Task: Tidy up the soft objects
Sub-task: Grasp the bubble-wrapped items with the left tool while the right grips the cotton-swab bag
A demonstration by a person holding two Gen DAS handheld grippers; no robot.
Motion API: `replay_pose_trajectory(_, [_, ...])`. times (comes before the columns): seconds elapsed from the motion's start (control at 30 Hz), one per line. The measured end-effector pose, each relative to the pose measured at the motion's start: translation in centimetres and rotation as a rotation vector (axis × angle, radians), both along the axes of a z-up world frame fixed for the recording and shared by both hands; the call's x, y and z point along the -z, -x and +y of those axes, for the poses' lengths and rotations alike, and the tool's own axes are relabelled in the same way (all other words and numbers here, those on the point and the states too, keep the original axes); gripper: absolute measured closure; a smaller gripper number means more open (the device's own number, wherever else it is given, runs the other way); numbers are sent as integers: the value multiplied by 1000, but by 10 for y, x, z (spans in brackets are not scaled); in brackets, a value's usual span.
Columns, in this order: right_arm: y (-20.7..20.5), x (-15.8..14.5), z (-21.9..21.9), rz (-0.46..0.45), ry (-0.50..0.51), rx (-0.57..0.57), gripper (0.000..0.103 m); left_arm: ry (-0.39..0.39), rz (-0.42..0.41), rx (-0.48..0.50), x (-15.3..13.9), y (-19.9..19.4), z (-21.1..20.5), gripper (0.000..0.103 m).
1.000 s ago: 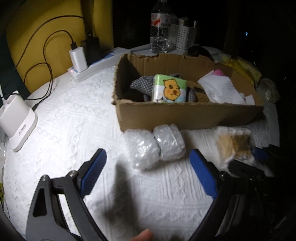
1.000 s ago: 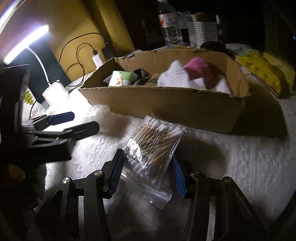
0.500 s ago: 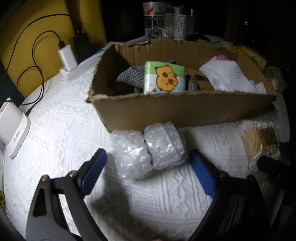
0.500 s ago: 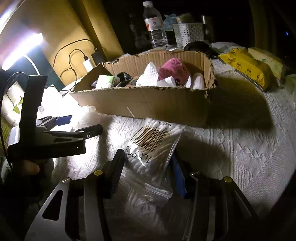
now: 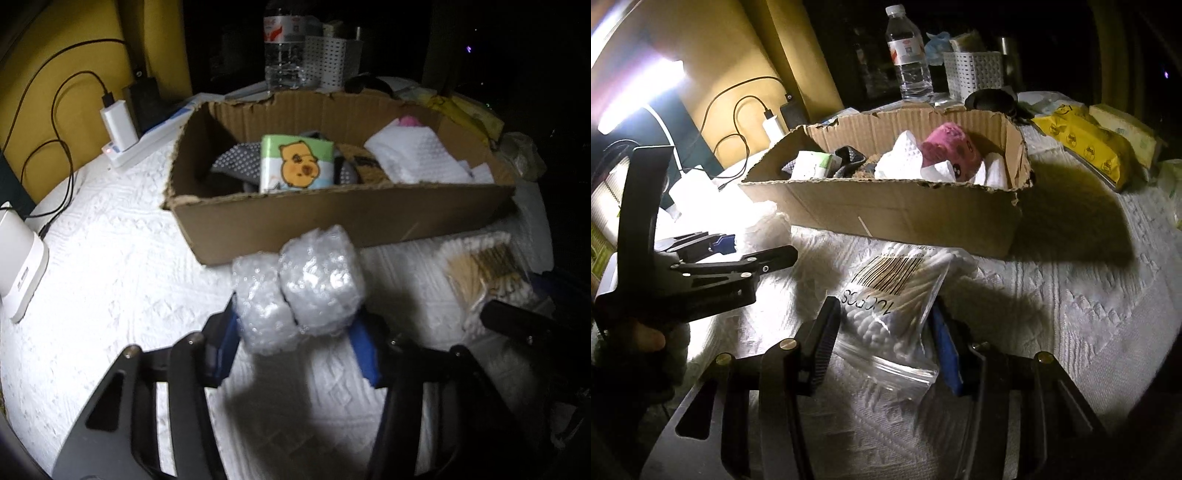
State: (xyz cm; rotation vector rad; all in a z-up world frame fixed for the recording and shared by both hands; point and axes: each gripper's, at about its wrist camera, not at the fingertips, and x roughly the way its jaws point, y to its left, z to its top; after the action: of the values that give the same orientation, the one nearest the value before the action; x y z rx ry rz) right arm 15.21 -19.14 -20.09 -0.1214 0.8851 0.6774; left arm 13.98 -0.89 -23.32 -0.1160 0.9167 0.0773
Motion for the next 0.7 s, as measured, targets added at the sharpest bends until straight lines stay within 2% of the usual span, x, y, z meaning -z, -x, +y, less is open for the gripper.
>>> replay_pose_trajectory(0.7, [24,-40,6,-82,-1,-22,53,32,-104,40,-49,39,-2,50])
